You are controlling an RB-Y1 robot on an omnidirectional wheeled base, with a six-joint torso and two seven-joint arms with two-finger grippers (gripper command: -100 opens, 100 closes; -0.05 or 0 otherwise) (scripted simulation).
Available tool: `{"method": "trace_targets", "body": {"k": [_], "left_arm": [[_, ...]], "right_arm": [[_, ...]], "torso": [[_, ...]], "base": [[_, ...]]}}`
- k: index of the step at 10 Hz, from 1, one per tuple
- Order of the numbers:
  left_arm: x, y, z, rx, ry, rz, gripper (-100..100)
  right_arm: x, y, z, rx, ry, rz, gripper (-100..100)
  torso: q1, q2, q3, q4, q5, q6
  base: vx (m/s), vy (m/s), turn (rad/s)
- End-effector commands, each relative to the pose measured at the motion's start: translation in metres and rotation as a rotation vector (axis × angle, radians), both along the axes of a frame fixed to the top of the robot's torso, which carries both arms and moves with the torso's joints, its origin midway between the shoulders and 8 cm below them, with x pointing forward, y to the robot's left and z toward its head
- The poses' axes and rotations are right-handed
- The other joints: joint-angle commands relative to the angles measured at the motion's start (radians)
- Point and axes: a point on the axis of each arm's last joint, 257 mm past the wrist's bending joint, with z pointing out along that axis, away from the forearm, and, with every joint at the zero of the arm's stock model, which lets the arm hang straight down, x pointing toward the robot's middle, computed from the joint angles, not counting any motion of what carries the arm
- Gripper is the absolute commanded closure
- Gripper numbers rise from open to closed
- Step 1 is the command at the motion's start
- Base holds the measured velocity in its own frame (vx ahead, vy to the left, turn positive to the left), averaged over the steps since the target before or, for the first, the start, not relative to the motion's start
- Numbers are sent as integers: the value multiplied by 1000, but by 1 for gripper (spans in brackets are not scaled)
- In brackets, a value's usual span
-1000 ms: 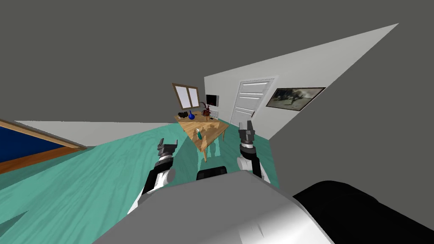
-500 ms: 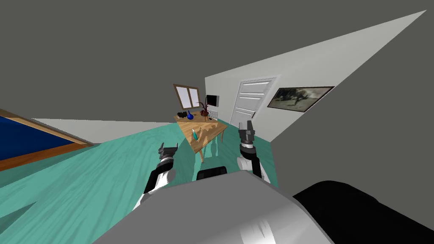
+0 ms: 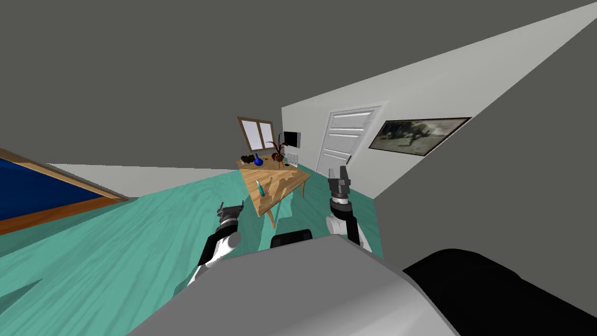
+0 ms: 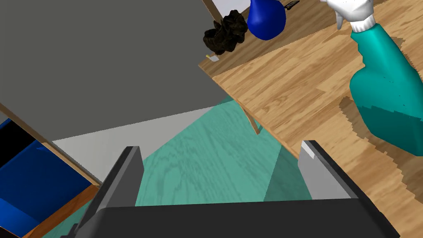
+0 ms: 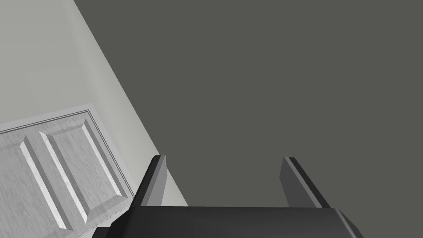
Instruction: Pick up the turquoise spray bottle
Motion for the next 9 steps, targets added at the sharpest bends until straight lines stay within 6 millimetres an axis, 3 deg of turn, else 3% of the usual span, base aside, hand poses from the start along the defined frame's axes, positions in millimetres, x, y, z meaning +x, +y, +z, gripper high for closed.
{"method": "trace_targets", "body": {"k": [1,3,9], "left_arm": [[1,10,-16,-89,0,26,-100],[1,21,-34,-188,-3,62,-100],[0,48,-70,-438,-51,170,-100]], "right_arm": [[0,0,0,0,0,0,0],[0,0,0,0,0,0,0],[0,0,0,0,0,0,0]], "torso": [[0,0,0,0,0,0],[-1,-2,-1,0,0,0],[6,-2,-1,-1,1,0]], "base": [[116,-225,29],[164,-198,16],[154,-136,11]]}}
